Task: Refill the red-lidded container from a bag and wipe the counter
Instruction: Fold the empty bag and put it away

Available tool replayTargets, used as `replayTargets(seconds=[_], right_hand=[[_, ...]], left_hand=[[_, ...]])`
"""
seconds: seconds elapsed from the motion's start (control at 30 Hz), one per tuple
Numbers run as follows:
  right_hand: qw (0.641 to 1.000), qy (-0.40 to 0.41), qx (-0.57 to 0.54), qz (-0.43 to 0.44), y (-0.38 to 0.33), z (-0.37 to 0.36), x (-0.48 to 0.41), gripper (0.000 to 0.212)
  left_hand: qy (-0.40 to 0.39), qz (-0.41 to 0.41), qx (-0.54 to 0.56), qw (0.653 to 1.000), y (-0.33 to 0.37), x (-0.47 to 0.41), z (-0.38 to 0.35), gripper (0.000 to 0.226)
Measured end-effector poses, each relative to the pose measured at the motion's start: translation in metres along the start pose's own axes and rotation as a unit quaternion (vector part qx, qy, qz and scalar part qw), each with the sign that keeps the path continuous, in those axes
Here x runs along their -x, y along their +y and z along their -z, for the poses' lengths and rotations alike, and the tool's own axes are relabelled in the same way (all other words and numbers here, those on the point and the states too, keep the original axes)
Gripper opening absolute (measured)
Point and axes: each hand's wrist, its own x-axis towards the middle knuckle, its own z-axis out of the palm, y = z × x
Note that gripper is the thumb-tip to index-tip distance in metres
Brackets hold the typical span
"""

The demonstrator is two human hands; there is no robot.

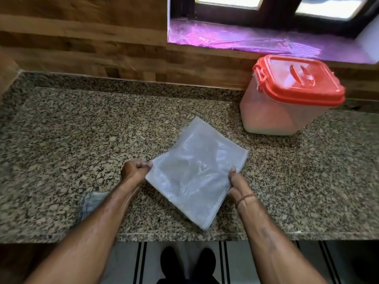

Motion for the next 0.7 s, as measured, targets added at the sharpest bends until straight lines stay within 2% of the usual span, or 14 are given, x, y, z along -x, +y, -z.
replayTargets(seconds=[0.1, 0.17, 0.23, 0.33, 0.47, 0.6, 0.7], right_hand=[[0.999, 0.021, -0.047, -0.012, -0.011, -0.006, 0.019, 0.033], [0.997, 0.033, -0.072, -0.008, -0.012, -0.011, 0.020, 0.027], [0.999, 0.015, -0.043, -0.003, -0.012, -0.010, 0.021, 0.027], [0.999, -0.036, 0.034, -0.010, -0.011, -0.004, 0.017, 0.027], [0.992, -0.040, 0.116, 0.011, -0.015, -0.005, 0.014, 0.032], [0.989, -0.069, 0.130, 0.021, -0.027, -0.005, 0.025, 0.030], [0.984, -0.096, 0.144, 0.031, -0.035, 0.001, 0.027, 0.027]], left_hand=[[-0.021, 0.085, 0.095, 0.992, -0.011, -0.001, 0.002, 0.016], [-0.021, 0.102, 0.109, 0.989, -0.025, -0.003, 0.000, 0.021], [0.000, 0.058, 0.044, 0.997, -0.031, -0.002, -0.001, 0.022], [-0.012, -0.028, -0.082, 0.996, -0.023, 0.003, -0.001, 0.007], [-0.059, -0.077, -0.151, 0.984, -0.002, -0.001, -0.006, 0.034], [-0.101, -0.038, -0.076, 0.991, 0.010, -0.007, -0.021, 0.047], [-0.109, -0.009, -0.061, 0.992, 0.007, -0.015, -0.026, 0.033]])
